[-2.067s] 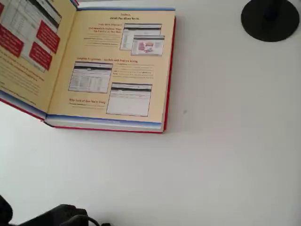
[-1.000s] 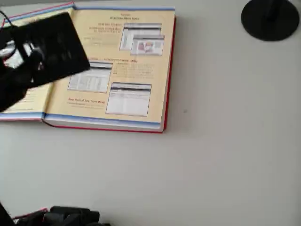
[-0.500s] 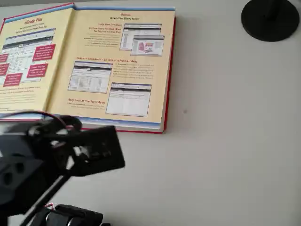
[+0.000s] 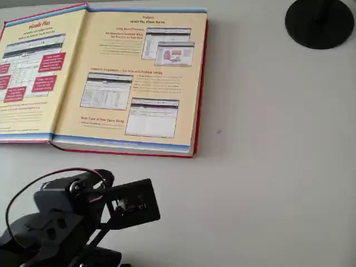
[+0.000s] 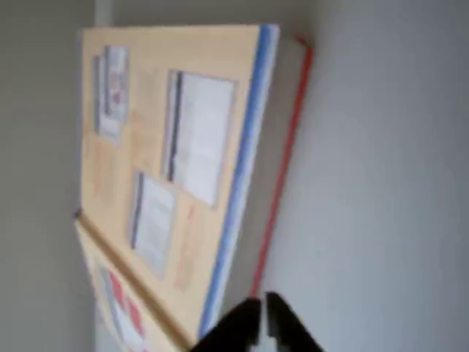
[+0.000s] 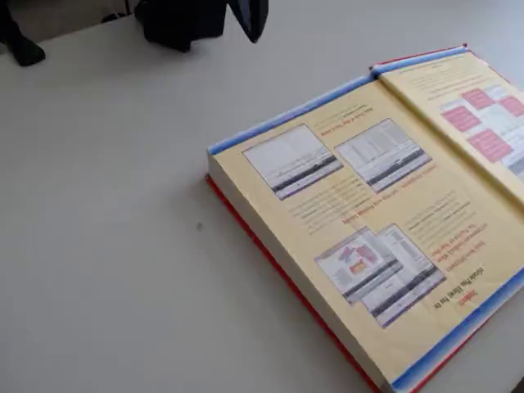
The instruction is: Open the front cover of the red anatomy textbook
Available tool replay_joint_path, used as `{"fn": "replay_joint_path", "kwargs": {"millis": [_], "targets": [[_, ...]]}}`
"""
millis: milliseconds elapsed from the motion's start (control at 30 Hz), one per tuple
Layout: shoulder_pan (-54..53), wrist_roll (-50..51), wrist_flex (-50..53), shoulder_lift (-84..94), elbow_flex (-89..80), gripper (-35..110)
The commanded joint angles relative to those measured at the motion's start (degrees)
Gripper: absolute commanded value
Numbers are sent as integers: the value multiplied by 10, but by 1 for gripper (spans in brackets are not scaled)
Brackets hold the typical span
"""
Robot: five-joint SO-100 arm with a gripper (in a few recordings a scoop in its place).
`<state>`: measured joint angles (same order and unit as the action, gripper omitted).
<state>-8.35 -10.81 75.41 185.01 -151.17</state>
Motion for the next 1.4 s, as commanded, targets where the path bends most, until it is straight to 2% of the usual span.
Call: {"fn": "replay_joint_path", "kwargs": {"millis": [0,367,1367], "targets": [[-10,-17,-9,33,-70,0],[-40,-11,-31,33,-192,0],[-33,-14,-33,33,-193,1]]}}
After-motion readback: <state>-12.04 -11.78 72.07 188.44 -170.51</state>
